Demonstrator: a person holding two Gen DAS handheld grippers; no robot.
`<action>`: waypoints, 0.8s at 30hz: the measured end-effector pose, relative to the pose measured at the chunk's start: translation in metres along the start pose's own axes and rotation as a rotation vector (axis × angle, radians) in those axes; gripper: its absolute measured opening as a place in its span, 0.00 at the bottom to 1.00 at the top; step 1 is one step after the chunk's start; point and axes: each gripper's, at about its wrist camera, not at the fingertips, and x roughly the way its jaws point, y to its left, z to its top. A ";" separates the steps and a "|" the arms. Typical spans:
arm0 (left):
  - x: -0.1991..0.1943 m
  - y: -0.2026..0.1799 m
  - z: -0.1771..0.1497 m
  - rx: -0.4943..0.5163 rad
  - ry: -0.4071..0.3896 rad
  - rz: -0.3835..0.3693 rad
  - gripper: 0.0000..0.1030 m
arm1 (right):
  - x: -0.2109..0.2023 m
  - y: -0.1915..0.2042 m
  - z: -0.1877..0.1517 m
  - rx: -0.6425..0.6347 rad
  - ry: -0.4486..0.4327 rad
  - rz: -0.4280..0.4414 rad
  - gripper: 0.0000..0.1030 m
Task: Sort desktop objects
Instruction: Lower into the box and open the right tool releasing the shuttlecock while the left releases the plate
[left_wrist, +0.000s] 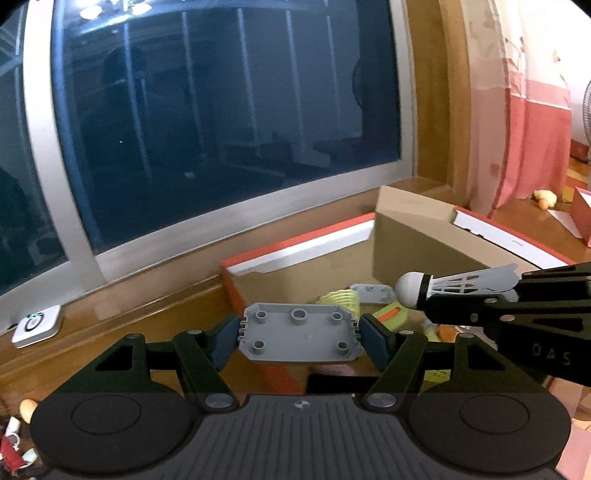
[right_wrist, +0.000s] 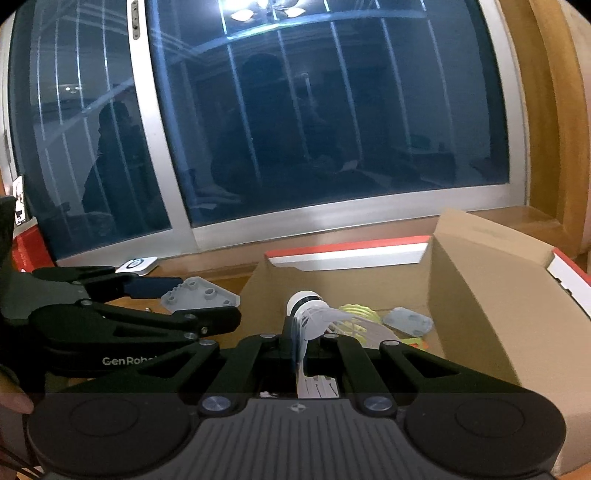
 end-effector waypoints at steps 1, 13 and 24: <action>0.001 -0.003 0.001 0.001 0.003 -0.007 0.67 | -0.001 -0.003 -0.001 -0.002 0.002 -0.005 0.04; 0.015 -0.031 0.002 0.031 0.032 -0.047 0.67 | -0.005 -0.032 -0.007 -0.004 0.024 -0.057 0.04; 0.026 -0.042 -0.003 0.040 0.065 -0.063 0.67 | -0.008 -0.044 -0.009 0.007 0.034 -0.078 0.04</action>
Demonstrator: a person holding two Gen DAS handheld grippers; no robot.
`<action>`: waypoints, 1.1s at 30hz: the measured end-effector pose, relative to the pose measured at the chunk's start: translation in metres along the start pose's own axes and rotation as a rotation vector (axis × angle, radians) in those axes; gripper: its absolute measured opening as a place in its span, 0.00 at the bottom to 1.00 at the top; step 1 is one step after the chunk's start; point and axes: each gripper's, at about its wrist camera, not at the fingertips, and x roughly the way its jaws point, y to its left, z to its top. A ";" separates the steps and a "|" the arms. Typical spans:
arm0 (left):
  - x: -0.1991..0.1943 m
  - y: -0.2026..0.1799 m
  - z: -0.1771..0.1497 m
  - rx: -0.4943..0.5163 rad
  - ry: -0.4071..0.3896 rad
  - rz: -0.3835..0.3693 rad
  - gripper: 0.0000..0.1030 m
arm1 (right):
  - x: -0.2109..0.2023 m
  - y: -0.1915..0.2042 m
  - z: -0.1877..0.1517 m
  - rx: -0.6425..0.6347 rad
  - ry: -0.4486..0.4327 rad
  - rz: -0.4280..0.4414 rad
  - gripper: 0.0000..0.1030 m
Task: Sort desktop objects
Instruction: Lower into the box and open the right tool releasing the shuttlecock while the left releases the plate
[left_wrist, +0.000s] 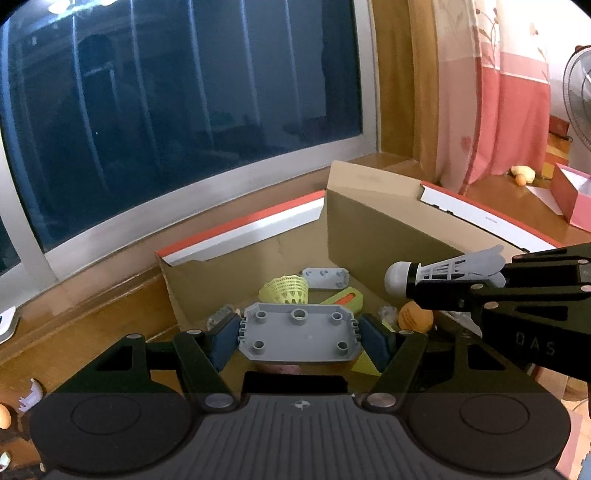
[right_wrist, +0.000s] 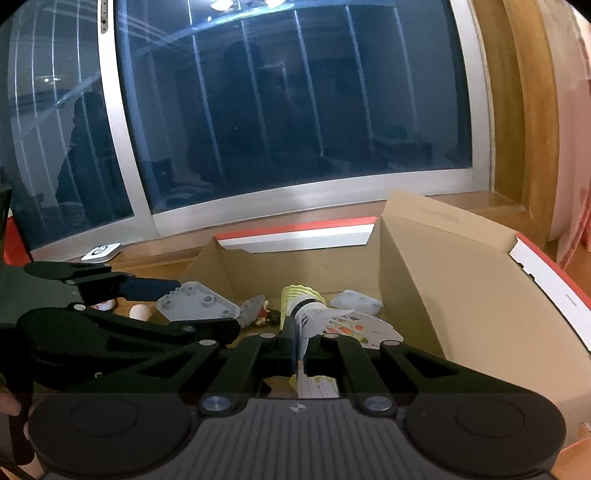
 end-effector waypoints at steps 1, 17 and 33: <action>0.001 -0.001 0.000 0.001 0.002 -0.002 0.67 | 0.000 -0.001 0.000 0.001 0.000 -0.001 0.04; 0.009 -0.012 -0.003 0.015 0.037 -0.027 0.67 | -0.001 -0.007 -0.003 0.005 0.012 -0.017 0.04; 0.008 -0.014 -0.004 0.008 0.046 -0.048 0.75 | -0.004 -0.008 -0.005 0.013 0.009 -0.026 0.16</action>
